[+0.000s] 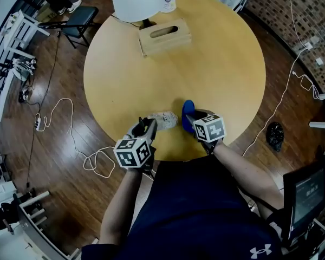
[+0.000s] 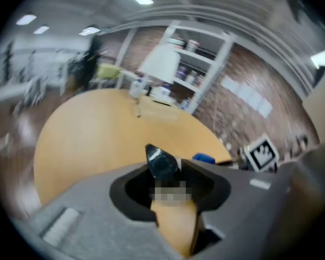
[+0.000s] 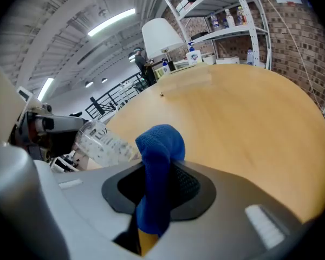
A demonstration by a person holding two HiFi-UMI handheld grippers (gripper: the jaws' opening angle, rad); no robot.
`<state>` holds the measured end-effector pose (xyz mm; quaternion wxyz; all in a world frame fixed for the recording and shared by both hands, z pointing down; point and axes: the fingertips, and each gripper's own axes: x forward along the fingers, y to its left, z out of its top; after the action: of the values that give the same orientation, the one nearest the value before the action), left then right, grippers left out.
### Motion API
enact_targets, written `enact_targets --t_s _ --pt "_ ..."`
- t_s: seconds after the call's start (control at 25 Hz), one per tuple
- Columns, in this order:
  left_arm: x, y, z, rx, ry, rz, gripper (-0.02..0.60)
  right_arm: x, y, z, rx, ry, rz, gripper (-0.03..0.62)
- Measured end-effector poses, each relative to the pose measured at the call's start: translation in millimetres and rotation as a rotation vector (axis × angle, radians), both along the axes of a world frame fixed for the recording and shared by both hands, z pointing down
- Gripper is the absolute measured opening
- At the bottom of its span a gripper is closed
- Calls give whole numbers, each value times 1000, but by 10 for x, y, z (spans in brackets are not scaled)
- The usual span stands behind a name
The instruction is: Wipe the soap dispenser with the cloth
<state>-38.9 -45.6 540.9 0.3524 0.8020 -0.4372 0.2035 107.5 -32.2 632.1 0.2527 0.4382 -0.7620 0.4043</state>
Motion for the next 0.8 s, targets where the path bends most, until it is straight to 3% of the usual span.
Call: enact_targets --t_s 0.08,0.16,0.24,0.28,0.32,0.4,0.48,0.56,0.6,0.68,0.8 --pt "302 100 -48 135 -220 334 141 58 27 -56 9 -10 19 94" --pt "567 267 -17 215 -370 616 141 100 72 -94 10 -18 40 94" --pt "759 441 31 259 -479 823 141 131 107 -115 13 -29 57 94" --pt "819 498 54 277 -518 884 143 148 119 -120 15 -33 64 95" --pt "854 523 70 294 -543 912 147 170 132 -123 17 -37 71 95" --pt "854 493 76 321 -543 891 160 226 166 -124 17 -42 90 95" --pt "763 444 89 315 -489 828 285 265 193 -126 14 -45 113 95" --pt "579 436 187 235 -391 751 401 213 163 -126 16 -52 124 95" --pt "483 435 274 177 -341 704 428 163 134 -121 16 -56 122 95" --pt "406 430 471 92 -279 625 448 109 116 -111 7 -57 119 95" --pt "598 416 745 113 -296 619 446 227 208 -134 -7 -39 146 95"
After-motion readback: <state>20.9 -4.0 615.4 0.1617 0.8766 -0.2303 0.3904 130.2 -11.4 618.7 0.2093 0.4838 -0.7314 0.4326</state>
